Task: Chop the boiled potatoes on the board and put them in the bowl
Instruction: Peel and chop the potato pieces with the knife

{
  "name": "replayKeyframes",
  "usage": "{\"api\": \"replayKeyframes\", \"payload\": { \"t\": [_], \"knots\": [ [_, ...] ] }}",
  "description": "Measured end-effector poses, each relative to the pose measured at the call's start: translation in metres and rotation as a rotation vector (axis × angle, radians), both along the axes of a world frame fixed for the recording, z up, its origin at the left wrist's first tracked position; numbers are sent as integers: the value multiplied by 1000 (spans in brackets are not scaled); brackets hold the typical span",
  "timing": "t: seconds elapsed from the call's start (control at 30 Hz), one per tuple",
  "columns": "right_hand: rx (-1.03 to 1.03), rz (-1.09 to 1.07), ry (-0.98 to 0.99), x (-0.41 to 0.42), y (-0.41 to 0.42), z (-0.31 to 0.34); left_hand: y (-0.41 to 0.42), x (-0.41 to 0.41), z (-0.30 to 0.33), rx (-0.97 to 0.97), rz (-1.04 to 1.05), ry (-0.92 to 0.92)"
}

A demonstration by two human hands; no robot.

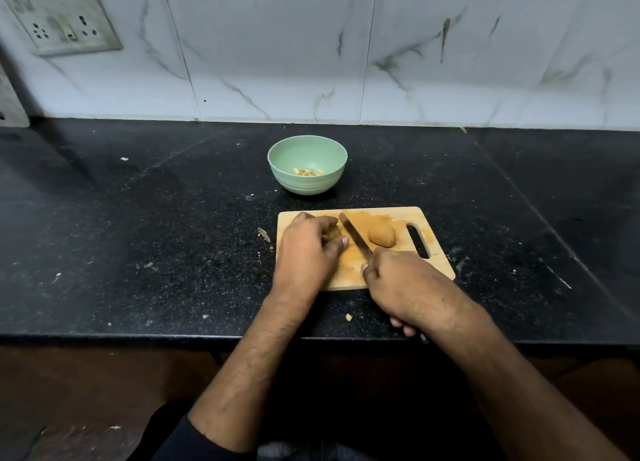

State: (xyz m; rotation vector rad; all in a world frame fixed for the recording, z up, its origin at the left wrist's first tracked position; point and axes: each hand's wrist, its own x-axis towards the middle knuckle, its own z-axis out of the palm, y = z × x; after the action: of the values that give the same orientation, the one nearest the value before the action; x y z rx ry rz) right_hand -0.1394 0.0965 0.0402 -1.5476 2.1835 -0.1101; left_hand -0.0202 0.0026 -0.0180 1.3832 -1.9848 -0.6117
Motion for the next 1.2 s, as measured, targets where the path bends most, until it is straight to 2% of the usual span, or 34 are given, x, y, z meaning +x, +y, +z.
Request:
{"api": "replayKeyframes", "payload": {
  "t": [0.13,0.3,0.57,0.8,1.2],
  "knots": [
    [7,-22,2,2,-7,-1,-14,15,10,146,-96,-25],
    [80,-39,-55,11,-13,1,-27,22,15,138,-242,-129],
    [34,72,-28,11,-18,-4,-22,28,1,4,-180,-81],
    [-93,63,78,9,-14,-8,-19,24,-5,-36,-145,-21],
    [-86,105,114,8,-12,-3,-16,22,-11,-136,-176,-40]
  ]
}}
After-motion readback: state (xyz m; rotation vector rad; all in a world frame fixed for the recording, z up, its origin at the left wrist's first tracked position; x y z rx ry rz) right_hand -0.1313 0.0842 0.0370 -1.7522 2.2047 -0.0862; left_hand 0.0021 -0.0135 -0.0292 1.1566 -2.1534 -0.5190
